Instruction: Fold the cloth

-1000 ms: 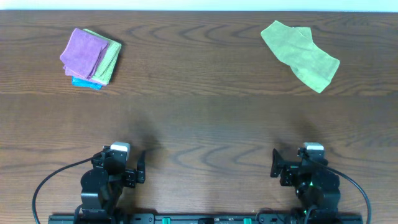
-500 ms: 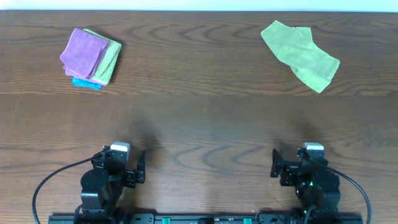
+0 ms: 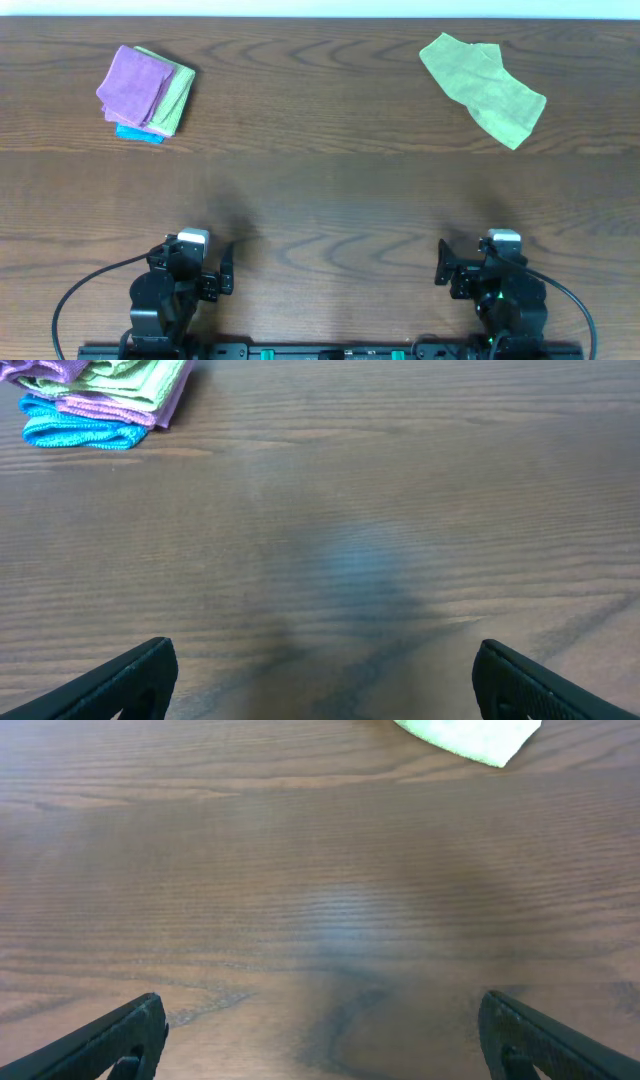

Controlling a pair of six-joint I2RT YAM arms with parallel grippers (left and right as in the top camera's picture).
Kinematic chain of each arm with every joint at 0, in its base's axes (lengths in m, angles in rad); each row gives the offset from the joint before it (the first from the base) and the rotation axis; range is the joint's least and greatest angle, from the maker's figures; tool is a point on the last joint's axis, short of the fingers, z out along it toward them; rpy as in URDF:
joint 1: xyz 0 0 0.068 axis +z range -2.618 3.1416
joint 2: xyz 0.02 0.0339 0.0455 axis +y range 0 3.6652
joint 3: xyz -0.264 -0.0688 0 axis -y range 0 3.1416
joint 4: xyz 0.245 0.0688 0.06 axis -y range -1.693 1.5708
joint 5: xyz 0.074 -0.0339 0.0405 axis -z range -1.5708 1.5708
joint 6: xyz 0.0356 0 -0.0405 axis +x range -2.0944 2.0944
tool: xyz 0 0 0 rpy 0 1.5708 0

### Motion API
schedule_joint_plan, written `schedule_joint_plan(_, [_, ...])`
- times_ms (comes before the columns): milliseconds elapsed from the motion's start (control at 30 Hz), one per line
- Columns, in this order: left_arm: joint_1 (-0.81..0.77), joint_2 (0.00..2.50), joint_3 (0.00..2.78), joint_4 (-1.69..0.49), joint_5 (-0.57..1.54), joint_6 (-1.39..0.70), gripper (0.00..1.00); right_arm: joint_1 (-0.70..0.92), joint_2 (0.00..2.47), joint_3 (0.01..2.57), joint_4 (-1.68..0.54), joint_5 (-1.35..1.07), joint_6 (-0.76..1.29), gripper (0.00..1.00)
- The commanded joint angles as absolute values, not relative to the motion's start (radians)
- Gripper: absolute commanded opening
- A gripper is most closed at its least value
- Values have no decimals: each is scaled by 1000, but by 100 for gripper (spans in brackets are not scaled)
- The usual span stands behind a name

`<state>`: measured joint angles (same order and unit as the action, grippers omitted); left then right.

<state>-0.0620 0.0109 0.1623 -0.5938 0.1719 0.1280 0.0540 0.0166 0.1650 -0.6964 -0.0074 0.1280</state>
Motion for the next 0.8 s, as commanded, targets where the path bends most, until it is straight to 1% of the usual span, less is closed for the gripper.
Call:
schedule_joint_plan(0, [-66,4,155,-590,161,120,95,45,6,158,-697,-15,118,99])
schedule_joint_plan(233, [-66,4,155,-590,161,120,95,45,6,158,-694,-14,118,99])
schedule_joint_plan(367, [-66,4,155,-590,161,120,95,45,6,157,-640,-49,151,99])
schedule_joint_plan(467, [-66,4,155,-590,161,120,95,45,6,157,-540,-118,355,99])
schedule_joint_plan(500, [-66,4,155,-590,161,120,95,45,6,157,-501,-157,476,99])
schedule_joint_plan(567, [-66,4,155,-590,161,120,95,45,6,157,-483,-207,636,99])
schedule_joint_plan(667, [-66,4,155,-590,161,120,95,44,6,157,-395,-142,764,99])
schedule_joint_plan(767, [-66,4,155,-590,161,120,95,44,6,157,-308,-140,846,99])
